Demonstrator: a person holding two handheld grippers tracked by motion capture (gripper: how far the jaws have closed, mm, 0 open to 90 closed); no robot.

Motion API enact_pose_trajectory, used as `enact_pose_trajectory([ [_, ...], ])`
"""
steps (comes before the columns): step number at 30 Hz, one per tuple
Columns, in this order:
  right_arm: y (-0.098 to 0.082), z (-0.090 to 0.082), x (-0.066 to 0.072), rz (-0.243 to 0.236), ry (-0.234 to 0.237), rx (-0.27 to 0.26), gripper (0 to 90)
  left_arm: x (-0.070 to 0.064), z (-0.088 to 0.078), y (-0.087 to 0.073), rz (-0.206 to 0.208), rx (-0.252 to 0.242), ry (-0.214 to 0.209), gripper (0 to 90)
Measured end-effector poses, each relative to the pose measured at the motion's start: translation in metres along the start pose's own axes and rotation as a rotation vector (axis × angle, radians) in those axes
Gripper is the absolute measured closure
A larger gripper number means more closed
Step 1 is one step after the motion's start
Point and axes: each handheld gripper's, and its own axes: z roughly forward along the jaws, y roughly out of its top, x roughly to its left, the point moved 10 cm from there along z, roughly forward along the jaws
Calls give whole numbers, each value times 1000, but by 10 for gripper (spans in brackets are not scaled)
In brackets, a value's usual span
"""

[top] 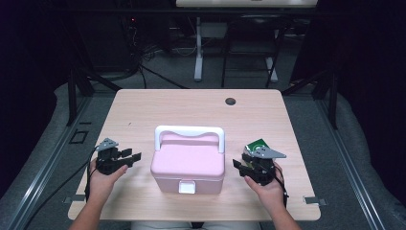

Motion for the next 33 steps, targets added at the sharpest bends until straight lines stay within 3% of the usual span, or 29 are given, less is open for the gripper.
enact_pose_trajectory([
  [3,0,1,-1,-9,0,3,529,0,-1,0,5,1,3,474],
  [10,2,5,-2,23,10,1,529,0,-4,-2,8,-3,3,473],
  [18,1,6,5,-10,21,6,527,-4,-8,2,14,-20,0,473],
  [24,2,6,6,-8,34,13,525,-13,-10,5,29,8,-41,470],
  [29,10,2,10,-10,84,41,525,-30,-22,21,45,22,-109,470],
  [33,22,-4,12,-20,85,66,531,-44,-31,37,82,31,-138,473],
])
